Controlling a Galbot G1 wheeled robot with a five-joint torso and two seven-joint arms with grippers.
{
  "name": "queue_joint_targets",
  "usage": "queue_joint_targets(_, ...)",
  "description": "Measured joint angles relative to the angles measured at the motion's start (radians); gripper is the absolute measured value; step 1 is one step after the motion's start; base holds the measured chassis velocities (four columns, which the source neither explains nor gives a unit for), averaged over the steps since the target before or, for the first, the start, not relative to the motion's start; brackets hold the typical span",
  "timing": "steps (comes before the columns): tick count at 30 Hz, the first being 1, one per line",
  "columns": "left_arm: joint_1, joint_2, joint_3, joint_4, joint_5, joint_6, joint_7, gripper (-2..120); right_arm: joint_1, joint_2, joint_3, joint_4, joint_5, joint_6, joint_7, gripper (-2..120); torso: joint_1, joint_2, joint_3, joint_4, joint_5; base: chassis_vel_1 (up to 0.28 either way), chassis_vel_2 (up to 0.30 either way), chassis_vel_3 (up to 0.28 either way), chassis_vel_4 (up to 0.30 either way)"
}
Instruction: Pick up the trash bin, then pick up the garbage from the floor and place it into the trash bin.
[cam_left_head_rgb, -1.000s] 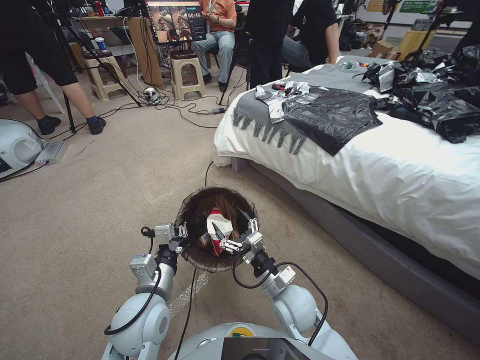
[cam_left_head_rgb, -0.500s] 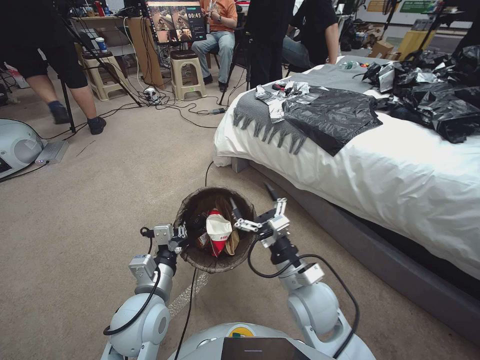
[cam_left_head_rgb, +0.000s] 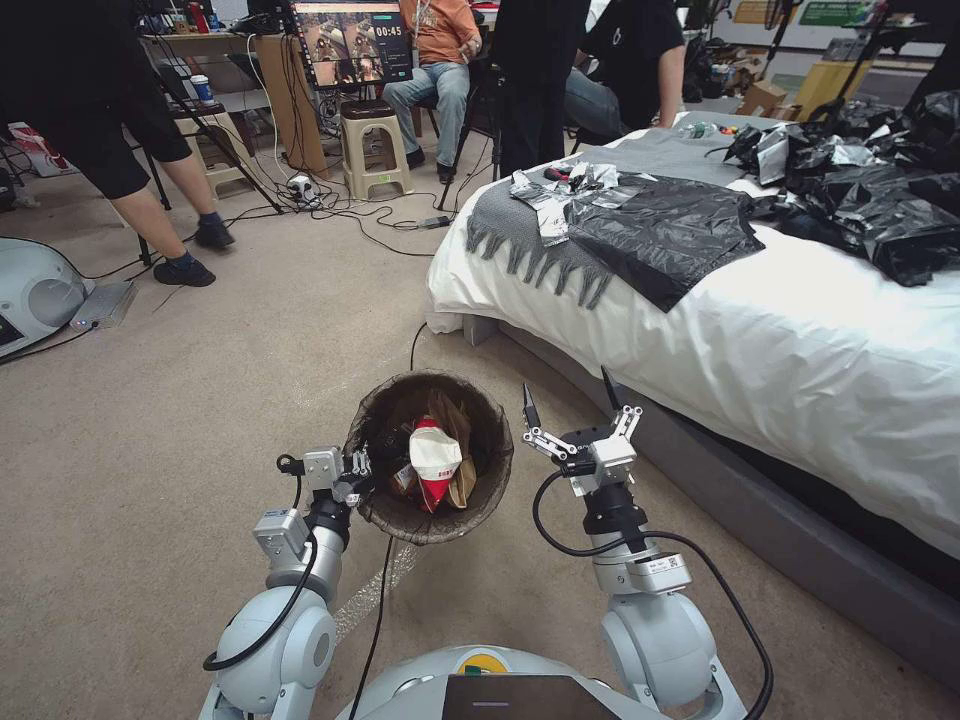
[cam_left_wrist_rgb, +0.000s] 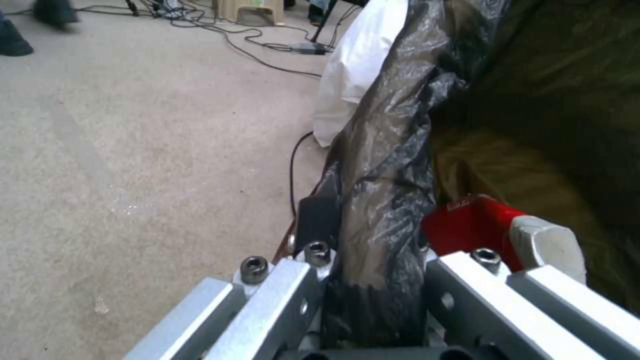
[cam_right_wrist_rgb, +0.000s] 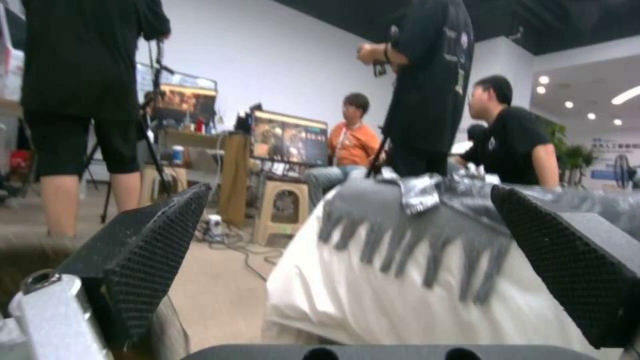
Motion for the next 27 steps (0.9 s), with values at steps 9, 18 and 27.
queue_joint_targets(9, 0.001, -0.001, -0.012, -0.002, -0.008, 0.000, 0.000, 2, 0.014, 0.006, 0.031, -0.047, 0.030, 0.014, 0.000, 100, 0.000, 0.000, 0.000, 0.0000, 0.0000, 0.000, 0.000, 0.000, 0.000)
queue_joint_targets(18, 0.002, -0.002, -0.012, -0.006, -0.009, 0.000, 0.000, 2, 0.030, 0.009, 0.037, -0.063, 0.061, 0.010, -0.003, 100, 0.000, 0.000, 0.000, 0.0000, 0.0000, 0.029, 0.028, 0.026, 0.031)
queue_joint_targets(27, 0.006, -0.001, -0.019, -0.010, -0.011, 0.000, 0.000, 2, 0.036, 0.005, 0.037, -0.065, 0.070, 0.001, -0.005, 100, 0.000, 0.000, 0.000, 0.0000, -0.0001, 0.083, 0.088, 0.076, 0.078)
